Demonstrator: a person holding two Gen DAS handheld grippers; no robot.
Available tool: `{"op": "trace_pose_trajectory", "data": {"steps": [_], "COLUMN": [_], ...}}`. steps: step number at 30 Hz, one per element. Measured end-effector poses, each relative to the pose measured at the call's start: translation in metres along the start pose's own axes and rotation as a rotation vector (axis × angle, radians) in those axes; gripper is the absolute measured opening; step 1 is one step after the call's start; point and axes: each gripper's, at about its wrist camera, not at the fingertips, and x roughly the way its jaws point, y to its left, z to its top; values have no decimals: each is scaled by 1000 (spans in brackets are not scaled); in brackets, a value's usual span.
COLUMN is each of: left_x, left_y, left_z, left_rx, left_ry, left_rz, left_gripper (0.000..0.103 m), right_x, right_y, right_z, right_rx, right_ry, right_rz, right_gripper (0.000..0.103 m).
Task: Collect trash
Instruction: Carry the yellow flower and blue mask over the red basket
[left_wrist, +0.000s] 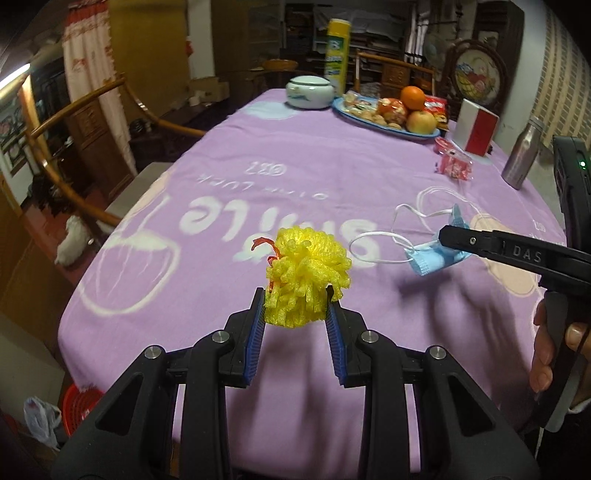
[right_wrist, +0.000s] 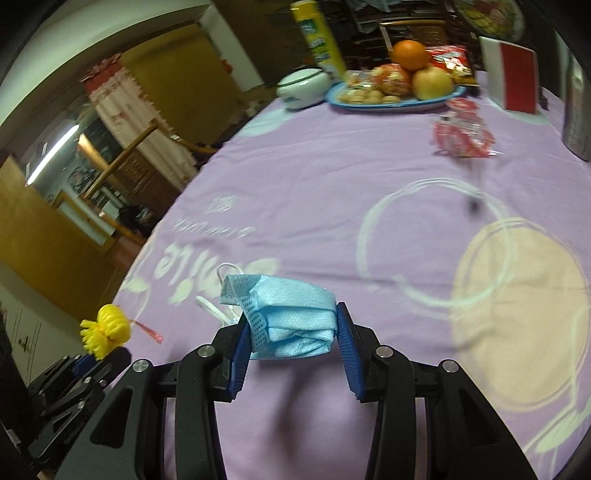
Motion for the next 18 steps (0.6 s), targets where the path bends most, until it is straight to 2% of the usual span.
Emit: {"op": "trace_pose_trajectory", "data": {"steps": [7, 18], "left_x": [-30, -44], "left_y": [47, 96], "left_z": [-25, -47], "left_rx": [-82, -174], "left_ry": [-31, -23], "left_rz": [50, 54], "left_gripper": [32, 32], "right_x": [6, 11], "right_y": [73, 155], "right_z": [-23, -43], "right_rx": [-146, -276], "right_ry": [43, 78], "right_rz": [82, 158], "right_gripper": [43, 43]}}
